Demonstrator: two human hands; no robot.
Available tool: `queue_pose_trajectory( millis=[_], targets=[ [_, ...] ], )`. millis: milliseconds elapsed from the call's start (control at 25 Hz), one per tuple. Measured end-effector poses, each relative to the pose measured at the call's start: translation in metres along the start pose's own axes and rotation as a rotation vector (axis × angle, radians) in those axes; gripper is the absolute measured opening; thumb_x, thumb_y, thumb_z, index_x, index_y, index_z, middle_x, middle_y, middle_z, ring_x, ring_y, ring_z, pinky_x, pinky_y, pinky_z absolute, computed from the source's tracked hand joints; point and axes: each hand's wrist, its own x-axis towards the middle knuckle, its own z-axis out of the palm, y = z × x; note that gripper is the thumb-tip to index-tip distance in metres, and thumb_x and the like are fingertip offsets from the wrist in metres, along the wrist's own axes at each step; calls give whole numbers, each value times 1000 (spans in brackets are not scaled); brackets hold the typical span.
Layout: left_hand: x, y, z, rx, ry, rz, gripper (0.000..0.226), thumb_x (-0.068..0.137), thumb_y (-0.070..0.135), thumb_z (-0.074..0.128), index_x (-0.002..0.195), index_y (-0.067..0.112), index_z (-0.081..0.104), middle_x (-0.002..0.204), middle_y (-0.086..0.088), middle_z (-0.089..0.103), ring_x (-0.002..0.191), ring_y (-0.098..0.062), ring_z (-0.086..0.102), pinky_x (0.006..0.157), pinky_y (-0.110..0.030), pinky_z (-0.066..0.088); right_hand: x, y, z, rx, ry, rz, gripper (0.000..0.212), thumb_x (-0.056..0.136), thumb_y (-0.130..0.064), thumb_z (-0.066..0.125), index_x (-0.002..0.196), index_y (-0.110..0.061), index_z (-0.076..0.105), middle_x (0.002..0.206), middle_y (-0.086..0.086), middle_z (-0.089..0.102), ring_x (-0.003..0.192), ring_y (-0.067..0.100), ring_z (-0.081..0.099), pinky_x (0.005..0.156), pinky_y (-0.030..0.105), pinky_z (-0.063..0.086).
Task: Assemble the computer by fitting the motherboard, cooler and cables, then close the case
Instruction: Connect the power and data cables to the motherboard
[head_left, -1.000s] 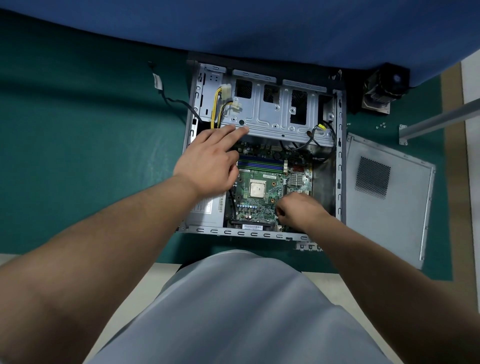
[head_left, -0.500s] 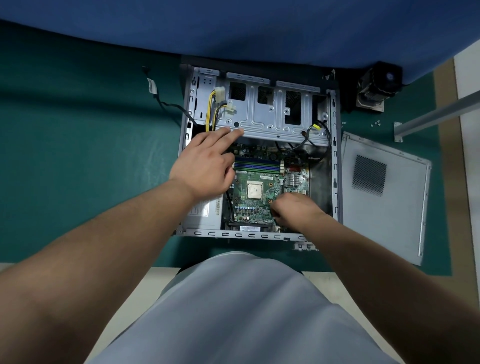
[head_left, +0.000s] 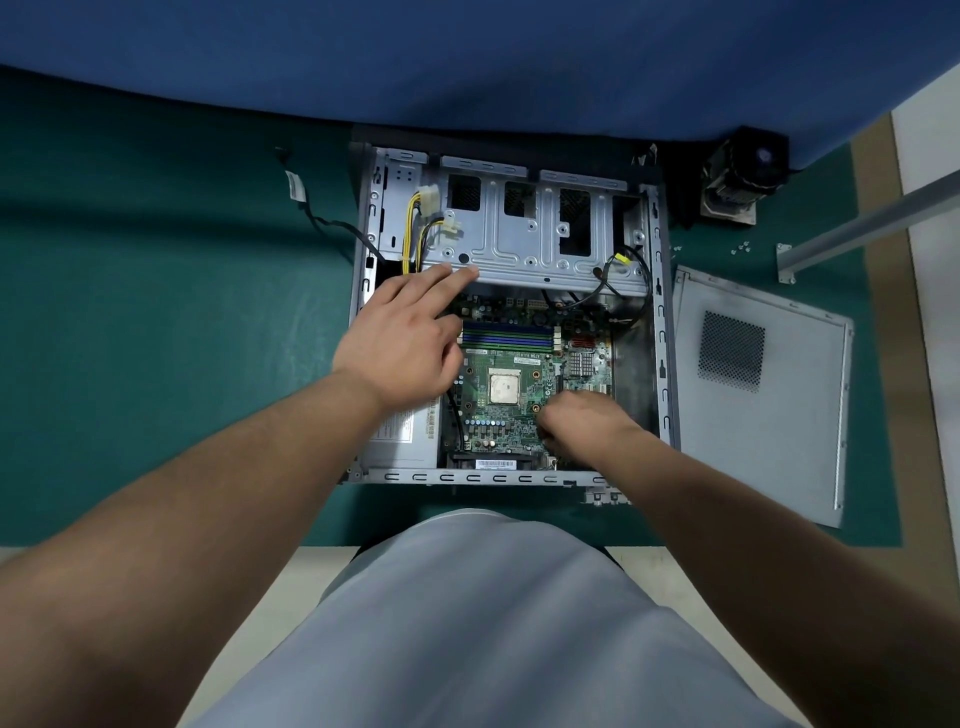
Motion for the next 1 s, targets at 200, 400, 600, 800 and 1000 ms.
queue_pose_trajectory(
  millis=[200, 400, 600, 800, 1000],
  targets=[
    [0, 1, 1, -7, -5, -4, 41, 94, 43, 39, 89, 24, 76, 166, 2, 32, 150, -19, 31, 119, -46, 29, 0, -1, -2, 5, -7, 9, 17, 88, 0, 66, 95, -15, 71, 93, 5, 67, 81, 22, 65, 80, 38, 60],
    [0, 1, 0, -8, -7, -2, 40, 94, 41, 41, 91, 24, 76, 165, 1, 34, 150, -20, 32, 117, -45, 30, -2, -3, -8, -22, 2, -14, 18, 88, 4, 65, 93, -13, 70, 90, 5, 66, 81, 23, 66, 81, 40, 60],
    [0, 2, -1, -10, -19, -2, 38, 94, 41, 40, 89, 25, 74, 166, 2, 33, 151, -20, 32, 117, -47, 31, -2, -5, -9, -26, 14, -68, 16, 89, 1, 67, 97, -13, 69, 91, 4, 66, 82, 21, 66, 83, 38, 60],
    [0, 2, -2, -1, -27, -3, 38, 94, 41, 40, 88, 24, 74, 166, 3, 32, 151, -20, 31, 117, -46, 31, 0, 6, -5, 117, -5, -10, 17, 90, -1, 64, 86, -18, 65, 85, 1, 64, 75, 16, 62, 75, 32, 56],
    [0, 2, -1, -1, -30, -4, 39, 94, 41, 39, 88, 24, 74, 166, 3, 32, 151, -20, 31, 117, -46, 30, 3, 7, -4, 136, -35, 11, 23, 86, 0, 62, 75, -20, 61, 77, -1, 63, 69, 14, 62, 63, 28, 51]
  ],
)
